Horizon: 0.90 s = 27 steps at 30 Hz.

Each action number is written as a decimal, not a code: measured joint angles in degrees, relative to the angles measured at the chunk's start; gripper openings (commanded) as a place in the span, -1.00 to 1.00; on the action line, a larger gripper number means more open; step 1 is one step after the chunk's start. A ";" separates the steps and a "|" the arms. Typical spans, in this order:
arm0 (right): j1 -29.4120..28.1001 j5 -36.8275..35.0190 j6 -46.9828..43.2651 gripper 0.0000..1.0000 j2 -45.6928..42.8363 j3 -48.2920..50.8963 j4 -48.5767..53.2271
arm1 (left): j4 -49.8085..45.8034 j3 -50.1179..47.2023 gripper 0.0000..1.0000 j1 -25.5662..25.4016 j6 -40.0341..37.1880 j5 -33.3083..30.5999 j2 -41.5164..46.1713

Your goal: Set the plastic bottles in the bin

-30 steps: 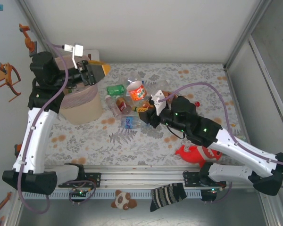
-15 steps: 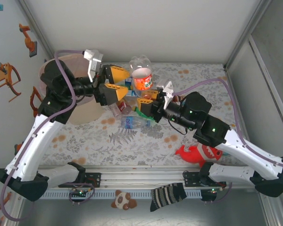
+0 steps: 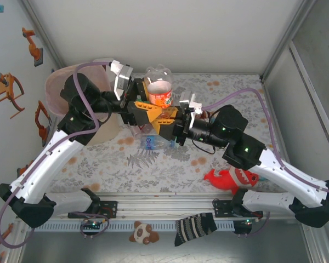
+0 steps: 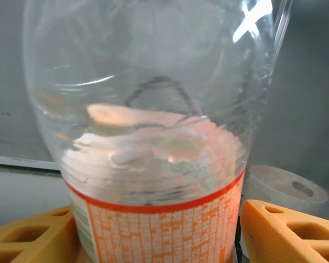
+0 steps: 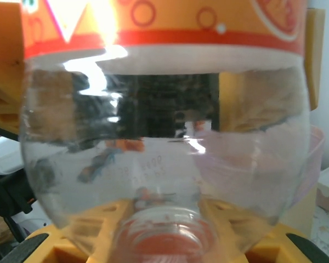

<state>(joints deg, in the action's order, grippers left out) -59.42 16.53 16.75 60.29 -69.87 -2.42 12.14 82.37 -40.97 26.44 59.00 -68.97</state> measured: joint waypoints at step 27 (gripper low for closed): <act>-0.07 -0.02 -0.07 -0.29 -0.09 0.00 1.62 | -2.84 -0.26 0.00 -0.33 -3.21 -1.86 0.55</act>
<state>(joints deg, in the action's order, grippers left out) -59.48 16.51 16.69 60.20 -69.87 -0.80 9.30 82.11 -41.30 23.22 57.14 -68.42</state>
